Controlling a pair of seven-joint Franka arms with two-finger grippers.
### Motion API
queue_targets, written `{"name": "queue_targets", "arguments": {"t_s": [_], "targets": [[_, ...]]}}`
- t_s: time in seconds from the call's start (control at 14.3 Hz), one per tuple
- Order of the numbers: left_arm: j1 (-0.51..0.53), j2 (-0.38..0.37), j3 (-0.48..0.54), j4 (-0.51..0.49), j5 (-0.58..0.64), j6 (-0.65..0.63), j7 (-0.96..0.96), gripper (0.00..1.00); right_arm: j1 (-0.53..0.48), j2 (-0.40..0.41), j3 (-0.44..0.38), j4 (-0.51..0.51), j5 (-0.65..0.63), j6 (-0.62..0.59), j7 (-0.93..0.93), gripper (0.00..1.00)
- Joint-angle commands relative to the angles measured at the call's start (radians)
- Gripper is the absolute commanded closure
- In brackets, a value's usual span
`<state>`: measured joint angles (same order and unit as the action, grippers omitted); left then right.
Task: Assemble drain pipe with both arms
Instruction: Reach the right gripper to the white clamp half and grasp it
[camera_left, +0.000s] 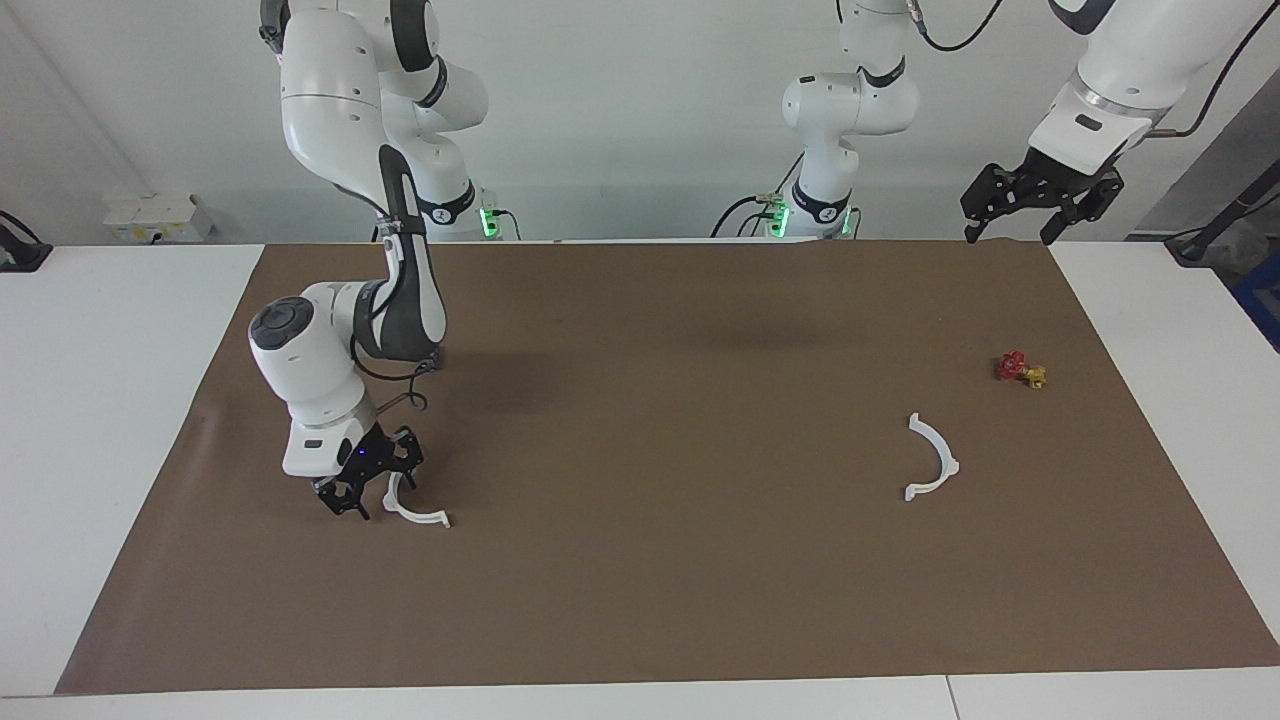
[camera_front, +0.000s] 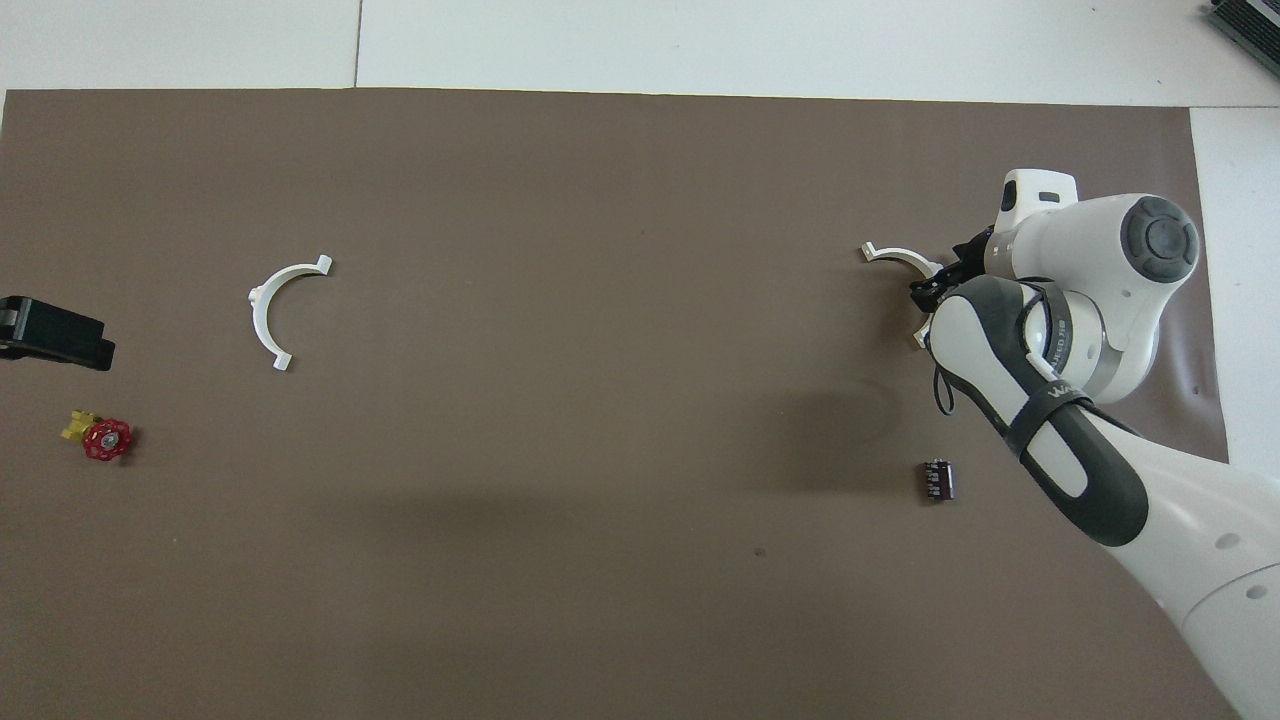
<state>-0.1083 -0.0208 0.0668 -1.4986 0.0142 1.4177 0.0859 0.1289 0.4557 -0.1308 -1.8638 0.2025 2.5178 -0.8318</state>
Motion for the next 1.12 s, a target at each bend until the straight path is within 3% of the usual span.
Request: {"name": "queue_targets", "arguments": {"t_s": [0.0, 0.14, 0.35, 0.42, 0.56, 0.7, 1.05], "targets": [[0.009, -0.027, -0.005, -0.029, 0.007, 0.0, -0.009, 0.0, 0.009, 0.024, 0.0, 0.021, 0.051, 0.032, -0.032, 0.25], [0.009, -0.027, -0.005, -0.029, 0.007, 0.0, -0.009, 0.0, 0.006, 0.029, 0.002, 0.021, 0.071, 0.032, -0.038, 0.26], [0.009, -0.027, -0.005, -0.029, 0.007, 0.0, -0.009, 0.0, 0.0, 0.035, 0.002, 0.021, 0.072, 0.032, -0.04, 0.34], [0.009, -0.027, -0.005, -0.029, 0.007, -0.002, -0.009, 0.0, 0.0, 0.035, 0.0, 0.021, 0.072, 0.033, -0.04, 0.42], [0.009, -0.027, -0.005, -0.029, 0.007, 0.0, -0.009, 0.0, 0.0, 0.037, 0.0, 0.021, 0.074, 0.033, -0.038, 0.59], [0.009, -0.027, -0.005, -0.029, 0.007, 0.0, -0.011, 0.0, -0.002, 0.038, 0.0, 0.021, 0.074, 0.033, -0.035, 1.0], [0.009, -0.027, -0.005, -0.029, 0.007, 0.0, -0.011, 0.0, 0.023, 0.014, 0.0, 0.054, 0.072, -0.025, 0.081, 1.0]]}}
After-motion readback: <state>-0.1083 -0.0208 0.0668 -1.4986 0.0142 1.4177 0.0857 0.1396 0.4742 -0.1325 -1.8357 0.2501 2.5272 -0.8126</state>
